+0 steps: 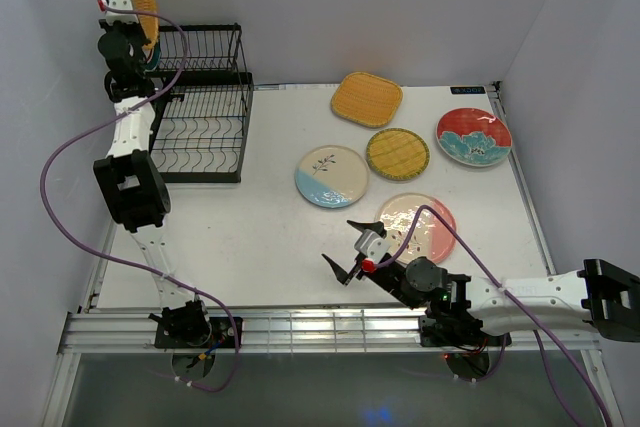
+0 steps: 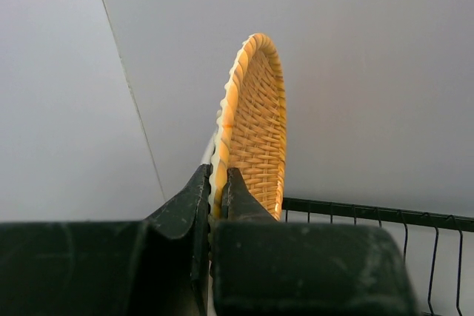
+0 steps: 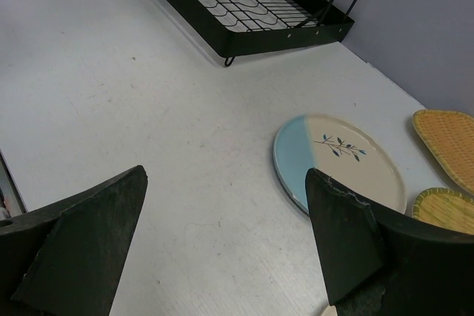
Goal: Load the plates into the dish rack
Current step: Insert the plate into the dish rack.
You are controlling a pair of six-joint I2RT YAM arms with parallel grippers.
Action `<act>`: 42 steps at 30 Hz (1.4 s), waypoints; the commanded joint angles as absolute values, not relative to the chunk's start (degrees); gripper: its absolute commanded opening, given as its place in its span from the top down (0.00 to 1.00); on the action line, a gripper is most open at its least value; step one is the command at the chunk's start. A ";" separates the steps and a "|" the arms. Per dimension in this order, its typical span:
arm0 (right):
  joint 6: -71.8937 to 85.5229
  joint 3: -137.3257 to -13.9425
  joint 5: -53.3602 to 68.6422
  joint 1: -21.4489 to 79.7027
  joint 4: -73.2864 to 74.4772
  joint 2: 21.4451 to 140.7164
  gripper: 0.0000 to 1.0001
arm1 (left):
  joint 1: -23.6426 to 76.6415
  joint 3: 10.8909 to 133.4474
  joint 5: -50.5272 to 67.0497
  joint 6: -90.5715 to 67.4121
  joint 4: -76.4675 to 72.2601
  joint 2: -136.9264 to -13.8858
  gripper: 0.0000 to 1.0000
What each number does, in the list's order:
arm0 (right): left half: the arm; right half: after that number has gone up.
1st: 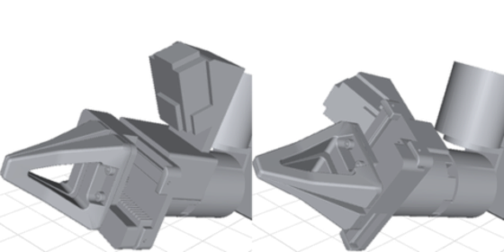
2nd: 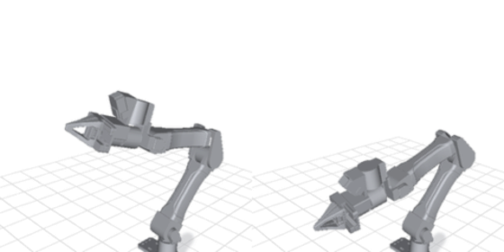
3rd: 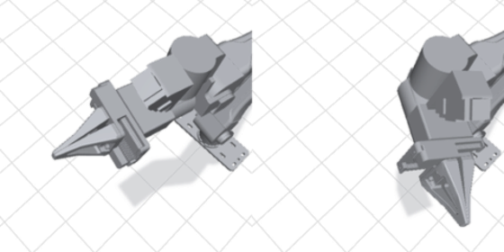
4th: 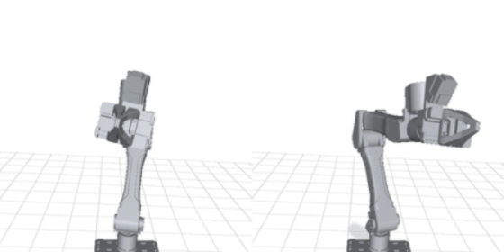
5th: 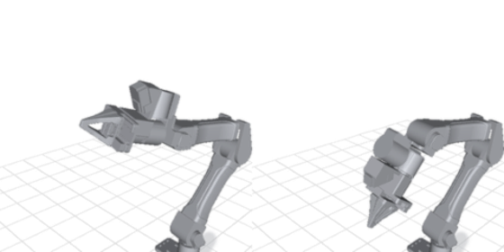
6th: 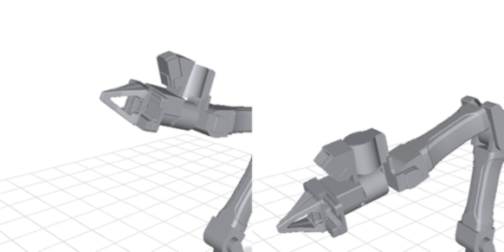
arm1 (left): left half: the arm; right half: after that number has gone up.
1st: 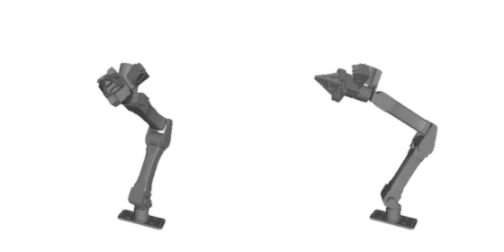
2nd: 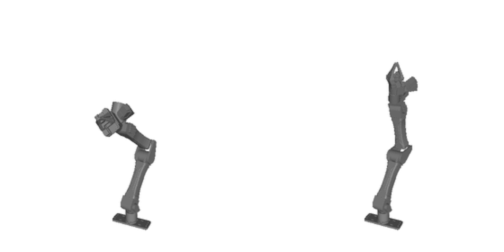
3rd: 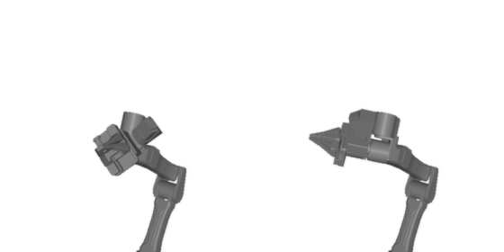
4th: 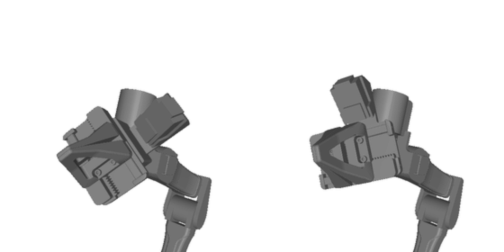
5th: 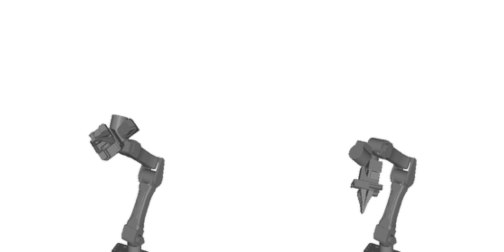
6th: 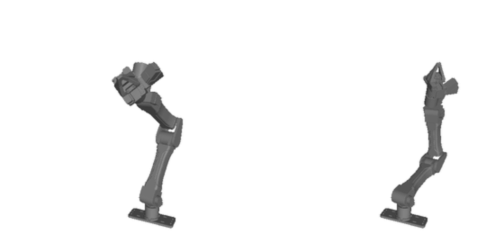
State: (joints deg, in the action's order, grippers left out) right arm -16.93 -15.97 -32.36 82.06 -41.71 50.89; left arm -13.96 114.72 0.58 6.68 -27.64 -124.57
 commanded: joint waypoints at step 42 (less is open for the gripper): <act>-16.44 -18.81 -31.73 81.83 -43.15 52.21 0.08 | -16.53 106.79 8.79 4.30 -33.49 -118.74 1.00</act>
State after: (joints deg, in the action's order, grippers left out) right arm -16.91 -16.40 -31.31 82.06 -41.01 52.25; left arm -15.66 106.19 9.26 3.03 -30.26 -123.00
